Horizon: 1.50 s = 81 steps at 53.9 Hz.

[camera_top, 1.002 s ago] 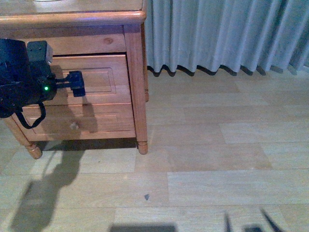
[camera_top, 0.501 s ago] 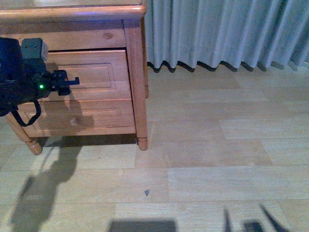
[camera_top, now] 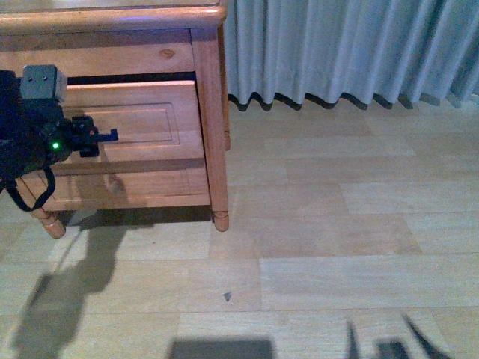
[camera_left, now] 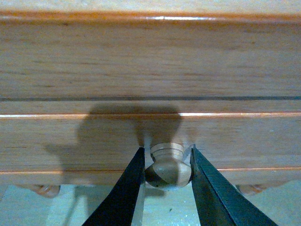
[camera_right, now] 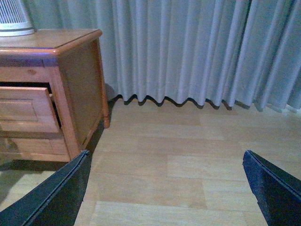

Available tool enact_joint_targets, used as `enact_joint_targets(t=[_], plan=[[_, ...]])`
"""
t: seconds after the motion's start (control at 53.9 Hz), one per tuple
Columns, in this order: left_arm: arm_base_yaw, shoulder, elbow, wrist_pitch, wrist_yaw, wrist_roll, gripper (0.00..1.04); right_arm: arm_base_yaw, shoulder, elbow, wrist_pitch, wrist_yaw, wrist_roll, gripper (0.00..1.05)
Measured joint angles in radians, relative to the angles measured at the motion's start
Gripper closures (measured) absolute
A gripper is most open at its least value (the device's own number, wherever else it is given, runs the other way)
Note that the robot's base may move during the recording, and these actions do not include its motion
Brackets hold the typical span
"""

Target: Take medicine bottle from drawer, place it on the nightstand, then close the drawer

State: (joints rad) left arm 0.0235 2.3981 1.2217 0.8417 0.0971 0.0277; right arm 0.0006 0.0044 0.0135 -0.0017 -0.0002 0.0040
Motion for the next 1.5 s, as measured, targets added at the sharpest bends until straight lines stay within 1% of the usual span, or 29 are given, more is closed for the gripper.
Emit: enact_joint_targets(t=[0.278, 0.353, 0.575, 0.724, 0.779, 0.798, 0.854, 0.928, 1.058, 1.188, 1.262, 1.373, 1.503], plan=[[-0.019, -0.165, -0.411, 0.221, -0.027, -0.021, 0.81, 0.000, 0.000, 0.000, 0.000, 0.000, 0.000, 0.07], [-0.037, -0.220, -0.542, 0.276, -0.050, -0.031, 0.81, 0.000, 0.000, 0.000, 0.000, 0.000, 0.000, 0.07], [-0.093, -0.336, -0.749, 0.329, -0.119, -0.076, 0.81, 0.000, 0.000, 0.000, 0.000, 0.000, 0.000, 0.07], [-0.127, -0.396, -0.818, 0.334, -0.139, -0.106, 0.81, 0.000, 0.000, 0.000, 0.000, 0.000, 0.000, 0.07], [-0.143, -0.412, -0.837, 0.343, -0.131, -0.116, 0.72, 0.000, 0.000, 0.000, 0.000, 0.000, 0.000, 0.07], [-0.147, -0.417, -0.842, 0.348, -0.123, -0.117, 0.70, 0.000, 0.000, 0.000, 0.000, 0.000, 0.000, 0.07], [-0.180, -0.452, -0.866, 0.349, -0.084, -0.131, 0.59, 0.000, 0.000, 0.000, 0.000, 0.000, 0.000, 0.07], [-0.198, -0.472, -0.877, 0.333, -0.079, -0.130, 0.47, 0.000, 0.000, 0.000, 0.000, 0.000, 0.000, 0.07], [-0.161, -0.507, -0.901, 0.278, -0.077, -0.147, 0.24, 0.000, 0.000, 0.000, 0.000, 0.000, 0.000, 0.07], [-0.111, -0.607, -0.914, 0.188, -0.046, -0.172, 0.06, 0.000, 0.000, 0.000, 0.000, 0.000, 0.000, 0.07], [-0.082, -0.710, -0.917, 0.108, -0.012, -0.184, 0.07, 0.000, 0.000, 0.000, 0.000, 0.000, 0.000, 0.07], [-0.047, -0.904, -0.918, -0.034, 0.043, -0.193, 0.07, 0.000, 0.000, 0.000, 0.000, 0.000, 0.000, 0.07], [-0.024, -1.178, -0.895, -0.257, 0.085, -0.187, 0.07, 0.000, 0.000, 0.000, 0.000, 0.000, 0.000, 0.07]])
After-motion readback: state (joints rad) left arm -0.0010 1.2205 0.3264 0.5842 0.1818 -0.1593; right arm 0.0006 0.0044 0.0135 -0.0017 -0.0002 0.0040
